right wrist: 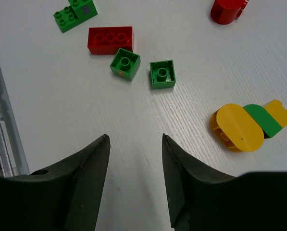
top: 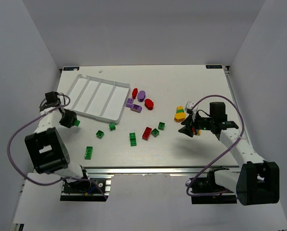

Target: Sort the legos into containers by color

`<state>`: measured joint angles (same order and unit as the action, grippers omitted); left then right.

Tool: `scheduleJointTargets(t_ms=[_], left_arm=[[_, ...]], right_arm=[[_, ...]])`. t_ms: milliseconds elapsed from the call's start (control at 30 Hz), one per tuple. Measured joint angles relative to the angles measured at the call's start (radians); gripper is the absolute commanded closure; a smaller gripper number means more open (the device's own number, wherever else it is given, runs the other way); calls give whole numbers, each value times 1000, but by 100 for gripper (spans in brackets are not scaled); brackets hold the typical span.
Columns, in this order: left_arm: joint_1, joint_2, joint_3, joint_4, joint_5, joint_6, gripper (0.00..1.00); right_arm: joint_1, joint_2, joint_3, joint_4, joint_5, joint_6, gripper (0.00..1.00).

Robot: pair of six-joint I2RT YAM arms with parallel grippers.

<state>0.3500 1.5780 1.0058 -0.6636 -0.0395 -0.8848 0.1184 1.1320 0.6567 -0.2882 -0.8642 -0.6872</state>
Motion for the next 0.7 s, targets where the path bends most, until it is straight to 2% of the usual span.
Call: scheduleJointTargets(t_ms=[133, 300, 467, 700], left_arm=[[-1, -131, 51, -10, 4, 74, 99], [-13, -133, 144, -11, -10, 151, 99], [-17, -42, 225, 20, -4, 177, 98], [-19, 148, 306, 152, 61, 78, 98]], right_arm=[[0, 0, 0, 0, -4, 1, 52], [0, 1, 3, -3, -16, 3, 56], [0, 18, 22, -10, -30, 0, 57], [0, 29, 29, -9, -36, -1, 57]])
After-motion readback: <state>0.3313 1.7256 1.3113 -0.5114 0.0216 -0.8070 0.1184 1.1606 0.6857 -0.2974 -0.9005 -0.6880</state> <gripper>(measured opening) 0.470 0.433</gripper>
